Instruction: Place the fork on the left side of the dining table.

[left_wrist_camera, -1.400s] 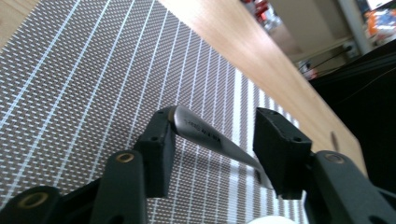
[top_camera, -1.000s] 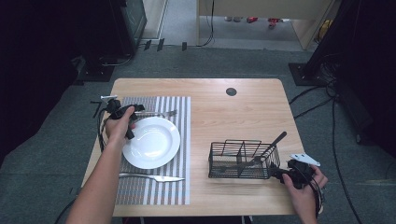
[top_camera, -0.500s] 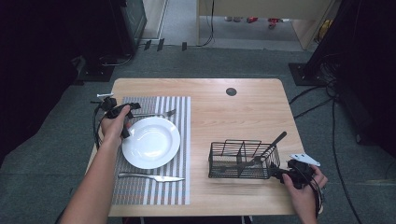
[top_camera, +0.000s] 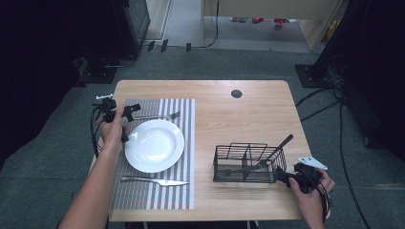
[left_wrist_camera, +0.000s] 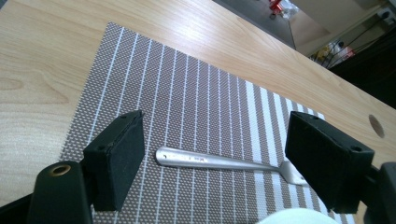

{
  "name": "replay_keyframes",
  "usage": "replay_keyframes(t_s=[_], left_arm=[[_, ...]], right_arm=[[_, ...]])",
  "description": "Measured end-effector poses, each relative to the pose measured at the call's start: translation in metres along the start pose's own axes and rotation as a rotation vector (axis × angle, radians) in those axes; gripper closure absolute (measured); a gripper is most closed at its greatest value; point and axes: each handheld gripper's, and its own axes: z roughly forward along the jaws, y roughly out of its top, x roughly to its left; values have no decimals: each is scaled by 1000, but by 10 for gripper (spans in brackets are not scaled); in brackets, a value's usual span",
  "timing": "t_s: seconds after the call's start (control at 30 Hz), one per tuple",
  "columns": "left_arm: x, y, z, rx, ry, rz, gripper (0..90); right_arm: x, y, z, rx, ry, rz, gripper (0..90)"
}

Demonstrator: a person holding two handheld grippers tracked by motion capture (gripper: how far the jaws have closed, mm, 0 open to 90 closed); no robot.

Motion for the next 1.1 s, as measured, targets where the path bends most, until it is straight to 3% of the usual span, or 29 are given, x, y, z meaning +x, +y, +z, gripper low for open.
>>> replay_keyframes(t_s=[0.1,0.2,0.23,0.3,0.57,0.67,0.87,1.03,1.1], left_arm=[[-2,-1,-5,-5,-14,9,205],[-8,-4,-8,-2,39,70,191],[-8,-4,-8,-2,39,70,186],[-11,-6,-12,8,64,118,178],[-13,-12,-27,-25,83,154,154],[-12,-16,-36,-36,105,186,151],[-15,-20,-50,-50,105,232,113],[-19,-26,-67,-28,100,287,91],[-20,-27,-70,-22,95,295,26]], right_arm=[[0,0,0,0,0,0,0],[0,0,0,0,0,0,0],[0,0,0,0,0,0,0],[0,0,0,0,0,0,0],[0,0,0,0,0,0,0],[0,0,0,0,0,0,0],[0,0,0,0,0,0,0],[0,0,0,0,0,0,0],[0,0,0,0,0,0,0]])
